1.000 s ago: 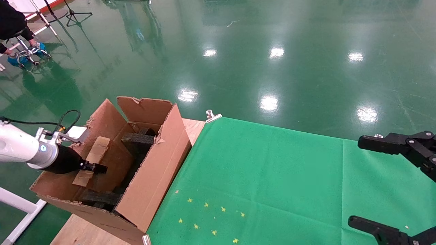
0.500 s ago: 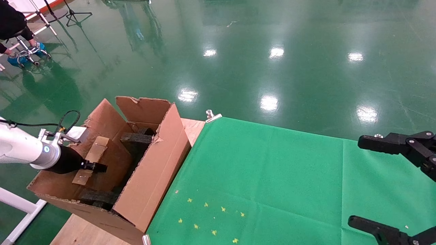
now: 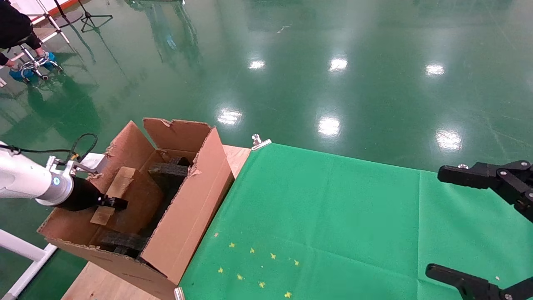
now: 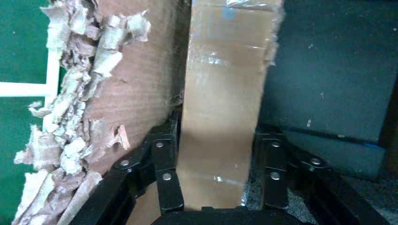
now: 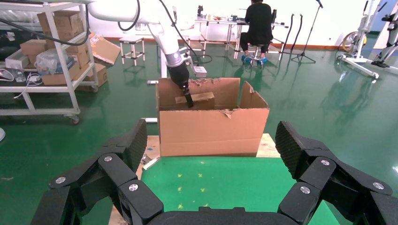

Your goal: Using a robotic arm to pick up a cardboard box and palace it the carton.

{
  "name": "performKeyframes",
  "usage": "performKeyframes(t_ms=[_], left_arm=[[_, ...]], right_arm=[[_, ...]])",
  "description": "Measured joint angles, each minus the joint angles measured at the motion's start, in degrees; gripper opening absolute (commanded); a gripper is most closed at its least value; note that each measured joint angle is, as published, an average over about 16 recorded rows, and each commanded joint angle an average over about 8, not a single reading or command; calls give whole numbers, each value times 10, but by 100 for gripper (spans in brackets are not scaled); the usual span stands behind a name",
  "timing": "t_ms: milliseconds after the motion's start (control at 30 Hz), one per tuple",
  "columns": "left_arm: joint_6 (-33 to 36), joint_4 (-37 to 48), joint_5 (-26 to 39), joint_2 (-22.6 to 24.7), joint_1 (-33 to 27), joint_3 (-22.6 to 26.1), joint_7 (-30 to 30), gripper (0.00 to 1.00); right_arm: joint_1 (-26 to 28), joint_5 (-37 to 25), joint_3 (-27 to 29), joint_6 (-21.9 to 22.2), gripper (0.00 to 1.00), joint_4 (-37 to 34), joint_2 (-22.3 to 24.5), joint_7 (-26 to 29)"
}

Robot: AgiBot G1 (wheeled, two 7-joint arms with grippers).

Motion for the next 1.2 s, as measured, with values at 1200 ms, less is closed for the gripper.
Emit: performKeyframes(t_ms=[1200], left_arm=[[220,-60,-96,-32,-207,-63,-51,100]], right_arm=[[0,0,0,0,100,0,0,0]])
